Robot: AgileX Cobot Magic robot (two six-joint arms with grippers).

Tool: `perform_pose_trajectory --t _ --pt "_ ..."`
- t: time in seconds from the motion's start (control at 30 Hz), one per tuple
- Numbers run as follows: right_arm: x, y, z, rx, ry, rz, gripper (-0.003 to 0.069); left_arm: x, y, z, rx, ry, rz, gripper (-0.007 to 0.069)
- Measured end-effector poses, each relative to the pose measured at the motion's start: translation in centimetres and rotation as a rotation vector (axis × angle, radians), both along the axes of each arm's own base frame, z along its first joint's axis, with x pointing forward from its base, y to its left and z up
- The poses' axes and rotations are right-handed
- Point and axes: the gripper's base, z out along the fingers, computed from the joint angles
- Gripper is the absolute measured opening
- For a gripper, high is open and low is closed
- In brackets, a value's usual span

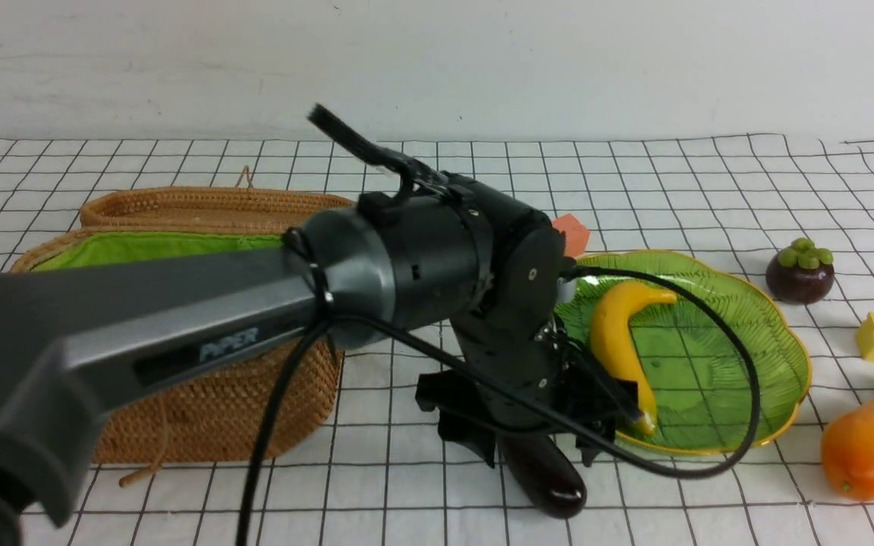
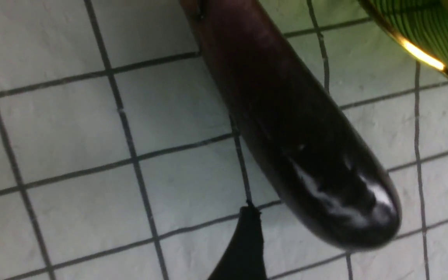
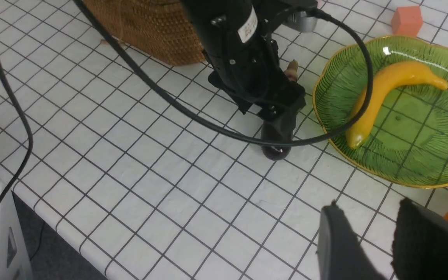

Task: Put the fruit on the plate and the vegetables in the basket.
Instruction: Use the left arm to grab an eggplant and put it into the left basket

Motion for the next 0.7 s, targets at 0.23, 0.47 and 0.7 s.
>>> perform_pose_trajectory --t 0.23,0.47,0.7 --pt "0.0 0.0 0.0 -0.01 -0.008 0.009 0.0238 0.8 -0.5 -3.2 0.066 0.023 0.008 0.0631" --pt "0.0 0.0 -0.1 -0.016 -0.004 0.011 0.0238 1.1 0.1 -4.8 0.18 0.032 -0.018 0.0472" --pt "-0.2 0.1 -0.1 -0.004 0.01 0.026 0.0238 0.9 1.8 -4.2 0.358 0.031 -0.051 0.0406"
